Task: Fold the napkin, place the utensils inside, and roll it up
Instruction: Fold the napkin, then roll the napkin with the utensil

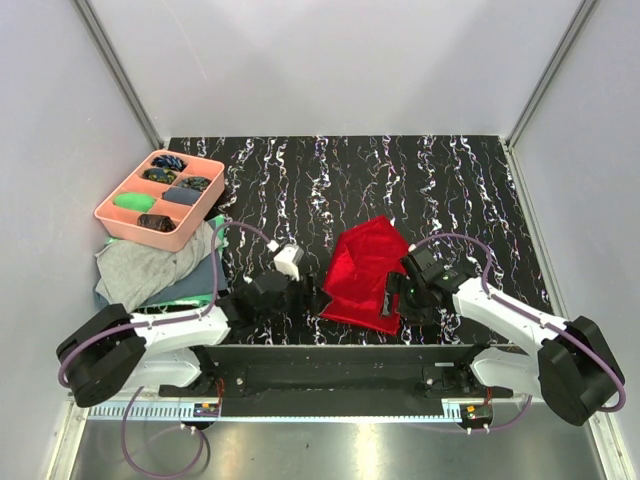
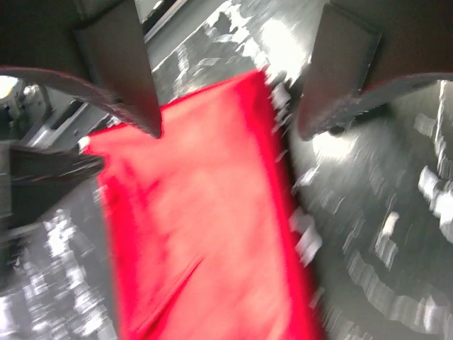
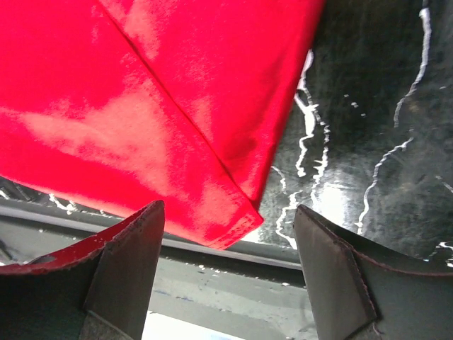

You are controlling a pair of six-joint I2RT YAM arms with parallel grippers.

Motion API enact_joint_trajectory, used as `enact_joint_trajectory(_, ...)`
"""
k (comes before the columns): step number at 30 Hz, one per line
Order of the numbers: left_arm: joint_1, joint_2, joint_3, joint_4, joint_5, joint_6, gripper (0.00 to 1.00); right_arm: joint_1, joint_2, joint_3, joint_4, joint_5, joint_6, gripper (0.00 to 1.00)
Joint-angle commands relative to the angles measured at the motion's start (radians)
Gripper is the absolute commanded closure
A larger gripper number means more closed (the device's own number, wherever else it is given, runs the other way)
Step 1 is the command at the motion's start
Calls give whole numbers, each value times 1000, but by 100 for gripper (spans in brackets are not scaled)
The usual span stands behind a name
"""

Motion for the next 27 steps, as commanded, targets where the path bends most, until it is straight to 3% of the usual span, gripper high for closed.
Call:
enact_joint_trajectory(1,50,36,-73,138,144,-124,27,-2,-7,19,32,-46,17,19)
enact_joint_trajectory(8,71,131,-116,239,180,-235,33,-2,15,52,40,-52,1,19)
enact_joint_trajectory(12,71,177,-136,307,197,-278,42,-2,21,52,43,-51,1,19)
enact_joint_trajectory(24,71,191,-142,295,209,-299,57,9,-19,101,73,-58,-111,20)
enact_joint_trajectory(27,71,205,-121,289,224,-299,64,65,-14,134,98,-19,-156,19)
